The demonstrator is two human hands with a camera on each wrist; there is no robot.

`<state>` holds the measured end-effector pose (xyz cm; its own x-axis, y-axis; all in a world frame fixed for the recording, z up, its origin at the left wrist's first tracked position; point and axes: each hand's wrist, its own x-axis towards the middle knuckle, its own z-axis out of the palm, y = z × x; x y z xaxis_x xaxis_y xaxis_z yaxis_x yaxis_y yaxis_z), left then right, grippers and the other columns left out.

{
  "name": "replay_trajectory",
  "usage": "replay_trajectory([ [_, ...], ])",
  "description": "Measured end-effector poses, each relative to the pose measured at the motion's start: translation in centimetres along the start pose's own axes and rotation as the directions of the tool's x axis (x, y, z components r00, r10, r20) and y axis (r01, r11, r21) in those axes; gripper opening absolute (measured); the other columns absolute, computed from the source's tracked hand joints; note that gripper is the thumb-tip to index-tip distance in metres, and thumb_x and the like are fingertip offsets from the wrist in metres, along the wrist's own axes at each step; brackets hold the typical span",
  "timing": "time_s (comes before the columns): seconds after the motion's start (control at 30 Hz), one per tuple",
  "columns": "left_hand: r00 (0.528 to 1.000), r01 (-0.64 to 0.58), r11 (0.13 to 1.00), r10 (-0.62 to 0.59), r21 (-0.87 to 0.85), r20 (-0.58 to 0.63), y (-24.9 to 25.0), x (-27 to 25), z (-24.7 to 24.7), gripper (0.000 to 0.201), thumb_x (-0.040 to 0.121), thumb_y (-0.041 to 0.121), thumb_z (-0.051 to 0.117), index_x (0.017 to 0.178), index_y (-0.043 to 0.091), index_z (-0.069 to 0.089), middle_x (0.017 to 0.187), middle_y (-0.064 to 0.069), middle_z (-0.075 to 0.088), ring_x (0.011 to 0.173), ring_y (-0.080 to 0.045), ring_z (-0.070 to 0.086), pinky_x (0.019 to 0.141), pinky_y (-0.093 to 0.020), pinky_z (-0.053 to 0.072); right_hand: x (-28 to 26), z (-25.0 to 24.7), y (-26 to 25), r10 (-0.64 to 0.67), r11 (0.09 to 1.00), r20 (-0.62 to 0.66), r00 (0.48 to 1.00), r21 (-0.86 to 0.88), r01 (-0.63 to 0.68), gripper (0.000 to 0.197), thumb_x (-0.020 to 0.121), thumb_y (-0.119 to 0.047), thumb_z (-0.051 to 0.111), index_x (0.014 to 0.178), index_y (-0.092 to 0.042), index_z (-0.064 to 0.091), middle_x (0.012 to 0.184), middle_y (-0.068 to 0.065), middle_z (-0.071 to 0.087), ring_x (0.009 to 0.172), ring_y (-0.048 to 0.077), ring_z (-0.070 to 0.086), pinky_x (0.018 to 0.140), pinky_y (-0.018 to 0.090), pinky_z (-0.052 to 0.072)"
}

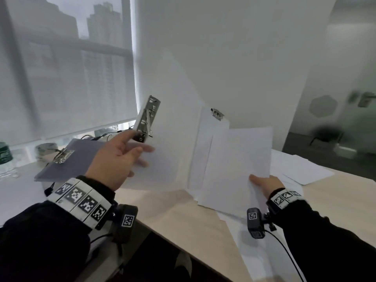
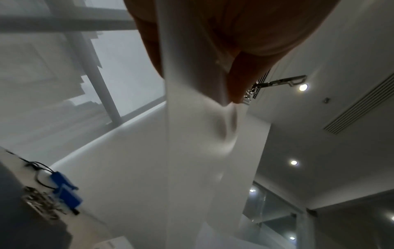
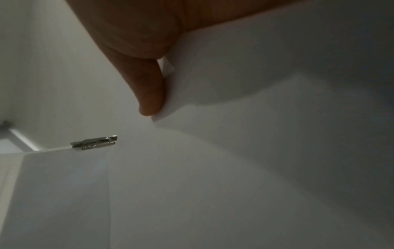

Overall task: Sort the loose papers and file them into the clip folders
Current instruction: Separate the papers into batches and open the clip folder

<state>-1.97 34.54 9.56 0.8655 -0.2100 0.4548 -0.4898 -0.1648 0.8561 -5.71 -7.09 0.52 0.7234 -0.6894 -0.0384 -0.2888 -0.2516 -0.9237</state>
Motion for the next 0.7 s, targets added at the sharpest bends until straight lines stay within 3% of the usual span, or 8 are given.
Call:
replay_trajectory([
  [0.17, 0.997, -0.076, 0.995, 0.077, -0.062, 0.010, 3.0, 0.3, 2.4, 0.030, 0.100, 0.007, 0.051, 0.116, 0.032, 0.055, 0.099, 0.010, 0.076, 0.076, -0.022, 0.074, 0.053, -0.029, 0.045, -1.3, -5.6, 0.9, -0.031, 0.974, -0.145, 0.989, 0.216, 0.063, 0.051, 0.081, -0.027, 0.077, 0.121, 0.002, 0.062, 0.115, 0.015, 0.067, 0.107, 0.033, 0.064, 0.103, 0.045, 0.045],
  [0.3, 0.985, -0.147, 0.987, 0.151, -0.059, 0.078, 5.3, 0.3, 5.2, 0.043, 0.100, 0.008, 0.051, 0.101, 0.051, 0.057, 0.098, 0.013, 0.076, 0.078, -0.020, 0.074, 0.055, -0.031, 0.045, -2.3, -9.5, 1.8, -0.033, 0.927, -0.194, 0.980, 0.362, 0.103, 0.047, 0.070, -0.036, 0.081, 0.104, -0.007, 0.069, 0.108, 0.015, 0.071, 0.100, 0.034, 0.068, 0.100, 0.048, 0.049],
  [0.4, 0.977, -0.174, 0.981, 0.183, -0.086, 0.111, 6.5, 0.6, 7.5, 0.035, 0.100, 0.008, 0.051, 0.110, 0.041, 0.057, 0.097, 0.011, 0.076, 0.076, -0.020, 0.073, 0.056, -0.031, 0.047, -2.8, -11.8, 2.9, 0.001, 0.901, -0.218, 0.976, 0.424, 0.093, 0.029, 0.074, -0.034, 0.080, 0.090, -0.013, 0.068, 0.102, 0.012, 0.071, 0.100, 0.034, 0.068, 0.097, 0.045, 0.050],
  [0.47, 0.972, -0.185, 0.976, 0.199, -0.118, 0.123, 6.9, 0.9, 8.7, 0.027, 0.099, 0.008, 0.051, 0.114, 0.029, 0.057, 0.098, 0.010, 0.076, 0.076, -0.021, 0.073, 0.055, -0.030, 0.047, -2.5, -13.5, 4.1, 0.025, 0.886, -0.261, 0.965, 0.453, 0.100, 0.056, 0.055, -0.046, 0.088, 0.094, -0.010, 0.070, 0.101, 0.010, 0.073, 0.098, 0.033, 0.070, 0.097, 0.047, 0.051],
  [0.53, 0.966, -0.199, 0.967, 0.221, -0.159, 0.133, 7.2, 1.1, 9.7, 0.027, 0.100, 0.007, 0.051, 0.111, 0.031, 0.057, 0.098, 0.008, 0.076, 0.076, -0.023, 0.073, 0.053, -0.029, 0.046, -1.3, -15.6, 6.3, 0.041, 0.873, -0.302, 0.952, 0.475, 0.113, 0.084, 0.038, -0.055, 0.090, 0.103, -0.007, 0.072, 0.102, 0.008, 0.075, 0.096, 0.031, 0.071, 0.098, 0.047, 0.051],
  [0.6, 0.960, -0.211, 0.957, 0.241, -0.196, 0.141, 7.7, 1.1, 10.5, 0.039, 0.100, 0.007, 0.051, 0.103, 0.045, 0.058, 0.098, 0.007, 0.076, 0.076, -0.024, 0.073, 0.052, -0.029, 0.046, -0.3, -17.8, 8.2, 0.063, 0.868, -0.315, 0.947, 0.486, 0.104, 0.093, 0.036, -0.059, 0.091, 0.108, -0.004, 0.071, 0.101, 0.008, 0.075, 0.095, 0.029, 0.071, 0.100, 0.048, 0.049],
  [0.63, 0.958, -0.211, 0.954, 0.246, -0.214, 0.149, 7.7, 1.2, 10.9, 0.040, 0.100, 0.007, 0.051, 0.101, 0.046, 0.058, 0.098, 0.006, 0.076, 0.075, -0.024, 0.073, 0.051, -0.029, 0.046, -0.7, -18.7, 8.3, 0.080, 0.861, -0.316, 0.946, 0.500, 0.094, 0.097, 0.034, -0.060, 0.091, 0.109, -0.003, 0.069, 0.098, 0.006, 0.076, 0.091, 0.027, 0.072, 0.101, 0.049, 0.048],
  [0.7, 0.958, -0.189, 0.946, 0.237, -0.264, 0.162, 7.2, 1.7, 11.8, 0.026, 0.100, 0.006, 0.050, 0.113, 0.027, 0.058, 0.100, 0.003, 0.076, 0.074, -0.024, 0.073, 0.046, -0.027, 0.047, -1.3, -20.4, 8.7, 0.111, 0.836, -0.286, 0.952, 0.545, 0.066, 0.096, 0.031, -0.059, 0.091, 0.105, -0.002, 0.070, 0.090, 0.005, 0.077, 0.081, 0.024, 0.074, 0.099, 0.050, 0.049],
])
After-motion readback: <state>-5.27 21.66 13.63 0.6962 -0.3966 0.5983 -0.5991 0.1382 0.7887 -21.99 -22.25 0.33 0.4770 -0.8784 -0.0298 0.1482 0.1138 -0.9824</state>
